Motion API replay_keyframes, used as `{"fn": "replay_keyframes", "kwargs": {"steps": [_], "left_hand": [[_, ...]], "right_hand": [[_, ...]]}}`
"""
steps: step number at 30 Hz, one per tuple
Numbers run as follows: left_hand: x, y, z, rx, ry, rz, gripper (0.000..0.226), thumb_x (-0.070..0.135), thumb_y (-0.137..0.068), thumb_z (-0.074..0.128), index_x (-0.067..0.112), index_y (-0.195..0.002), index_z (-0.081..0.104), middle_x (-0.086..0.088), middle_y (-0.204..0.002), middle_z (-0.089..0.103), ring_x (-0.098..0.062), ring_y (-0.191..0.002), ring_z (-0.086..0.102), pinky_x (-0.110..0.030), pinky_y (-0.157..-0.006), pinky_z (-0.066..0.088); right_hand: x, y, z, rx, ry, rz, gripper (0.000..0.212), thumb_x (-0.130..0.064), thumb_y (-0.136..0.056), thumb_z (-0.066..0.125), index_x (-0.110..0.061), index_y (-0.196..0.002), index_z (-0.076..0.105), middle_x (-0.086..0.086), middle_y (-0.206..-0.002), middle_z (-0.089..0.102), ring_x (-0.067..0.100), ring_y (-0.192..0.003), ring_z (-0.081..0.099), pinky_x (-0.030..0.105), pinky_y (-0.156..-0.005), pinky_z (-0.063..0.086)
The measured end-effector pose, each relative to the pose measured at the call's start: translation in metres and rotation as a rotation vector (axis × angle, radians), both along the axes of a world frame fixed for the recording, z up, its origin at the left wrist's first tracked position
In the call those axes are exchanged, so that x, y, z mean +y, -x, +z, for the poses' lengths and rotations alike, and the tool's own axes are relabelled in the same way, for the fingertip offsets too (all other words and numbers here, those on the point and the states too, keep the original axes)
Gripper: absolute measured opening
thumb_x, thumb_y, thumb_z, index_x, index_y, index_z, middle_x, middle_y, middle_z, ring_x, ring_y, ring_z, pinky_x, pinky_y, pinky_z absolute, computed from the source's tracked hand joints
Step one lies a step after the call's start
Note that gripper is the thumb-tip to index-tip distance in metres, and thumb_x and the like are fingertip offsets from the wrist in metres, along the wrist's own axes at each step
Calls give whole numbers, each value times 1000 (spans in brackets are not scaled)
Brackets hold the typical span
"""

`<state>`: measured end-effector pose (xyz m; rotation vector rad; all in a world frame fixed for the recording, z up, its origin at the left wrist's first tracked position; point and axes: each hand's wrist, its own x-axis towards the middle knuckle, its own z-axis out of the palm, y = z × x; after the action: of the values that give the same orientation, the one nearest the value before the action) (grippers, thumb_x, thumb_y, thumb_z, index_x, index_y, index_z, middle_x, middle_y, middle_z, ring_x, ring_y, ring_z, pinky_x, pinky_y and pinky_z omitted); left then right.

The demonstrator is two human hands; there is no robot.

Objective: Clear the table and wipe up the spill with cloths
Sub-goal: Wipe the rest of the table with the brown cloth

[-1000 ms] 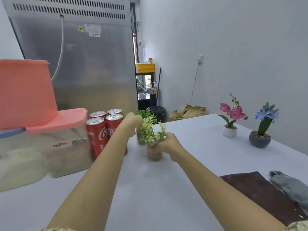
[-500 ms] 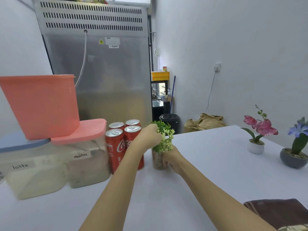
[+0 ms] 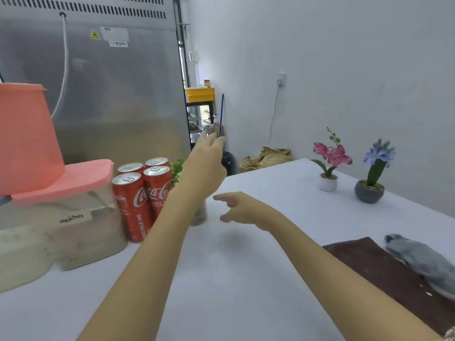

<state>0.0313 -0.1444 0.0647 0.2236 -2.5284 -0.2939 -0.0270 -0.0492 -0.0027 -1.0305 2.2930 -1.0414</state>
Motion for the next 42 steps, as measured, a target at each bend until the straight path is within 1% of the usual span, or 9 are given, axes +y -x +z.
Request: {"fn": "replay_keyframes", "kwargs": {"steps": [3, 6, 10, 13, 22, 28, 31, 35, 42], "left_hand": [[36, 8, -10, 57, 22, -165, 58, -10, -86, 36, 10, -140, 40, -3, -151, 31, -19, -145, 10, -33, -114, 21], [51, 18, -31, -72, -34, -202, 54, -8, -87, 36, 10, -137, 44, -4, -147, 36, -19, -141, 19, -30, -111, 21], [44, 20, -57, -462, -159, -121, 52, 3, -92, 36, 18, -142, 37, -5, -149, 33, -21, -138, 28, -31, -106, 28], [34, 14, -74, -684, -194, -49, 53, 8, -94, 33, 21, -145, 31, -3, -152, 29, -22, -137, 29, -32, -107, 28], [7, 10, -80, -801, -283, 58, 51, 6, -94, 32, 15, -144, 33, -5, -151, 30, -23, -137, 30, -31, -108, 28], [13, 9, -88, -911, -161, 114, 40, 9, -95, 30, 7, -134, 41, -8, -143, 42, -24, -130, 40, -29, -103, 32], [24, 11, -89, -924, -99, 120, 36, 8, -96, 29, 2, -129, 41, -13, -138, 43, -27, -127, 42, -30, -99, 33], [20, 12, -91, -925, -119, 133, 45, 9, -96, 26, 5, -141, 29, -12, -149, 28, -26, -135, 32, -32, -106, 29], [2, 2, -78, -769, -314, 72, 47, 9, -97, 31, 13, -144, 32, -2, -152, 30, -18, -138, 30, -23, -106, 27]], "right_hand": [[61, -8, 4, 220, -28, -2, 47, -15, -95, 50, -28, -140, 42, -6, -144, 44, 11, -132, 40, 27, -106, 35], [132, -24, -8, 390, -49, -169, 50, -19, -99, 43, -33, -146, 28, -12, -145, 41, 11, -132, 39, 20, -102, 28], [201, -44, -52, 495, -446, -270, 51, -45, -100, 28, -34, -149, 17, -18, -156, 12, 7, -146, -1, 28, -117, -6], [204, -47, -75, 426, -593, -283, 73, -65, -83, -2, -36, -150, -2, -23, -155, -8, 9, -144, -15, 35, -116, -12], [80, 0, -84, 503, -474, -232, 57, -44, -101, 13, -20, -152, 4, -6, -160, -2, 22, -146, -9, 40, -117, -7], [-16, 61, -74, 441, -371, -166, 52, -35, -102, 11, -17, -151, 15, -1, -159, 10, 28, -146, 2, 46, -116, 0], [-12, 65, -72, 447, -391, -77, 50, -28, -103, 11, -14, -151, 11, 2, -160, 7, 26, -146, 2, 43, -117, 2], [29, 41, -85, 515, -357, -56, 51, -31, -102, 16, -23, -152, 9, -8, -159, 3, 16, -147, -1, 37, -118, -2], [-22, 66, -76, 477, -417, -148, 51, -31, -101, 13, -29, -151, 7, -12, -159, 0, 21, -146, -6, 51, -115, -9]]}}
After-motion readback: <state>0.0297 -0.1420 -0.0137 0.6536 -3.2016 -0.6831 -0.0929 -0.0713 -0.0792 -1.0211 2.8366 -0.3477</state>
